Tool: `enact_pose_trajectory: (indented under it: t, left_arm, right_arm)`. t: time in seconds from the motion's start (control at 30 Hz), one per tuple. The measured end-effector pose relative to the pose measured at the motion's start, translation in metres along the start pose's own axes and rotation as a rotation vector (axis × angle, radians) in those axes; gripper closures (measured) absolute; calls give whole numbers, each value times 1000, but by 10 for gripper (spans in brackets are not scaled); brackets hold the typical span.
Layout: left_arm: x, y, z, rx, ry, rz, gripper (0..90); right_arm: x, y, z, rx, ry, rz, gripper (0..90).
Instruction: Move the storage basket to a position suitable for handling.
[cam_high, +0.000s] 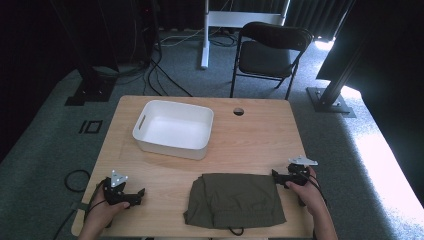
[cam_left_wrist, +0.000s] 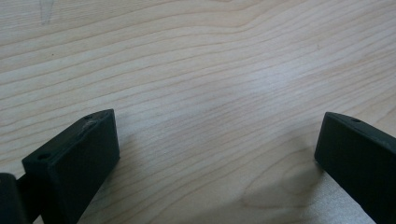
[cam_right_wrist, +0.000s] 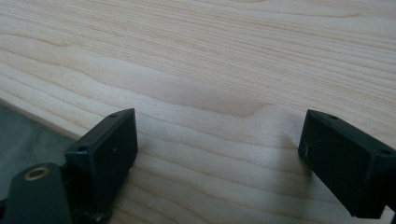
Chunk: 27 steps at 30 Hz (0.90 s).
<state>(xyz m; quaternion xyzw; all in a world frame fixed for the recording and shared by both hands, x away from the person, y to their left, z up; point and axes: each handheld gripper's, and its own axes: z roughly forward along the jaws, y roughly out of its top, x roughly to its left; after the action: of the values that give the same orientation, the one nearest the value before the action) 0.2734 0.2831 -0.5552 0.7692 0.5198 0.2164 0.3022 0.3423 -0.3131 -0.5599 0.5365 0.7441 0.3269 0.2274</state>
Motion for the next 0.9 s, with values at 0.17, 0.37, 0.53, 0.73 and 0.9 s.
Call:
enact_pose_trajectory:
  t: [0.17, 0.37, 0.53, 0.73, 0.9]
  left_arm:
    - [6, 1, 0, -13, -28, -25, 9]
    - [11, 4, 2, -1, -12, -20, 9]
    - [18, 13, 5, -5, -3, -25, 9]
    - [22, 19, 6, -4, 3, -19, 9]
    - [24, 23, 7, -2, 3, -21, 9]
  right_arm:
    - [-1, 1, 0, -2, 0, 6, 115]
    - [-3, 4, 1, -4, 9, 33, 115]
    - [-1, 14, 1, -30, 10, 56, 115]
    - [5, 28, 3, -47, 26, 64, 115]
    - [13, 38, 4, -60, 40, 60, 115]
